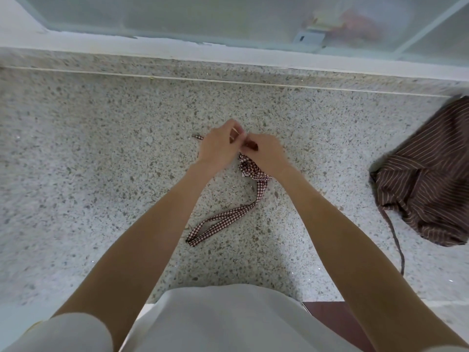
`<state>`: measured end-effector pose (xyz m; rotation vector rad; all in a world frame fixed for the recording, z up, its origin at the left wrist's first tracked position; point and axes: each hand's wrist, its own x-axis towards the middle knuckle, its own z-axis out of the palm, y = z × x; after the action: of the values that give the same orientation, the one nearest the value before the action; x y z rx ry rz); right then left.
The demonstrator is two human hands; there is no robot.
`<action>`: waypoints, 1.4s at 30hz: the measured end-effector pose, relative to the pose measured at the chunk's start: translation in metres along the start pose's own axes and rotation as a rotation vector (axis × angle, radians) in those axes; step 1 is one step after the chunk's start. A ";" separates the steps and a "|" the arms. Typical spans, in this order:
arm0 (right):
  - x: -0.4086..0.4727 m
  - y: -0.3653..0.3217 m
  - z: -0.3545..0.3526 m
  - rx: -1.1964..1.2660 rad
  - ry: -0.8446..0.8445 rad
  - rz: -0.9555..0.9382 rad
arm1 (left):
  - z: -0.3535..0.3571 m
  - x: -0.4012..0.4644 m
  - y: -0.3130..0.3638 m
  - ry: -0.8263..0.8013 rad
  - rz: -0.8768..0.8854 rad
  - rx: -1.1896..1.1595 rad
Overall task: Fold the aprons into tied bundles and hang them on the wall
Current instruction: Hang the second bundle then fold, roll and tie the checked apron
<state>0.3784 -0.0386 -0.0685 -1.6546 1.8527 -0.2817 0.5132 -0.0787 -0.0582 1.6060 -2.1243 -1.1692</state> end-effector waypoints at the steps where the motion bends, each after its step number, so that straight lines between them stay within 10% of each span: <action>1: 0.000 0.000 -0.001 0.079 -0.010 0.044 | -0.002 -0.002 0.003 0.017 -0.007 -0.187; 5: -0.001 0.001 -0.008 0.395 -0.085 0.174 | 0.002 -0.010 -0.009 0.156 -0.123 -0.659; 16: -0.022 -0.003 -0.016 0.697 -0.304 0.264 | 0.018 -0.037 -0.030 -0.182 -0.080 -0.345; 21: -0.043 0.005 -0.011 0.376 -0.293 0.049 | 0.025 -0.060 -0.032 -0.214 -0.050 -0.302; 30: -0.059 0.012 0.025 -0.459 0.299 -0.385 | 0.027 -0.073 -0.027 -0.194 -0.044 -0.159; 42: -0.072 0.004 0.040 0.330 0.284 -0.208 | 0.012 -0.078 -0.034 -0.218 -0.105 -0.336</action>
<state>0.3992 0.0404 -0.0793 -1.6354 1.7140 -0.9013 0.5583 -0.0069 -0.0695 1.5086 -1.8482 -1.7000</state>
